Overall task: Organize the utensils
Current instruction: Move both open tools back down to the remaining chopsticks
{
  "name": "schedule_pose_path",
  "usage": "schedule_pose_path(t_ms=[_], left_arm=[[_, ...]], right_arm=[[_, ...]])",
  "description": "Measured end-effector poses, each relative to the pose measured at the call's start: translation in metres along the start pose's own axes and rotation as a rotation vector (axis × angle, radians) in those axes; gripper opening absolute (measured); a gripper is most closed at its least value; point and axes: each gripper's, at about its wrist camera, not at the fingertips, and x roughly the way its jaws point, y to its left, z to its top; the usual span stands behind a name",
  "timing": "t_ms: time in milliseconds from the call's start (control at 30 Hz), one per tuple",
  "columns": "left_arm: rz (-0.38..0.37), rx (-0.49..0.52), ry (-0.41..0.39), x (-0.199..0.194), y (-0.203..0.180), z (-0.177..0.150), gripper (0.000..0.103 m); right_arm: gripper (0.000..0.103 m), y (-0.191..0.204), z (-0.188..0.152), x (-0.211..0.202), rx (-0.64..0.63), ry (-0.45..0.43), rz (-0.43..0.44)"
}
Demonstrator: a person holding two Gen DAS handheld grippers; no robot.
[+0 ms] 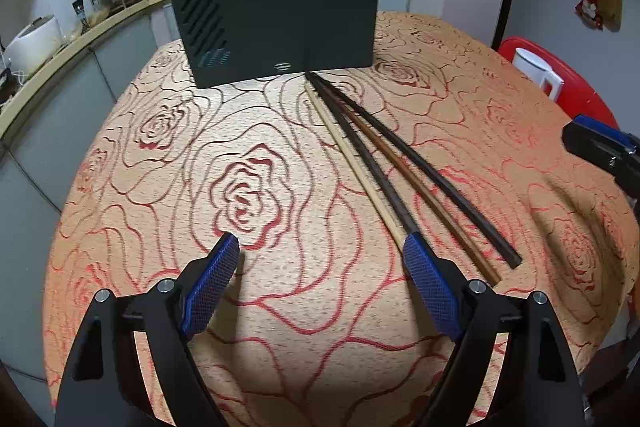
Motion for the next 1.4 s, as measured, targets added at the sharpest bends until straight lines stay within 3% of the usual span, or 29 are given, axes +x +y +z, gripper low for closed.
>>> schedule_pose_path(t_ms=[167, 333, 500, 900, 1100, 1400], left_arm=[[-0.013, -0.041, 0.007, 0.000, 0.011, -0.002, 0.082], [-0.048, -0.040, -0.033, -0.010, 0.004, 0.000, 0.082], [-0.027, 0.006, 0.001, -0.001, -0.008, -0.003, 0.082], [0.007, -0.016, 0.004, -0.002, 0.001, -0.006, 0.081], [-0.034, -0.056, -0.018, -0.008, 0.006, -0.004, 0.081], [-0.002, -0.013, 0.016, 0.004, -0.009, -0.004, 0.081]], right_arm=[[0.045, 0.000, 0.001, -0.001, 0.002, -0.003, 0.001], [0.045, 0.001, 0.001, -0.001, -0.002, -0.003, 0.003], [0.045, 0.001, 0.001, -0.002, 0.002, -0.008, 0.001], [0.045, -0.001, 0.001, -0.004, -0.001, -0.007, 0.001], [0.045, -0.001, 0.002, -0.004, 0.001, -0.010, 0.002], [0.045, -0.001, 0.002, -0.005, 0.002, -0.014, -0.002]])
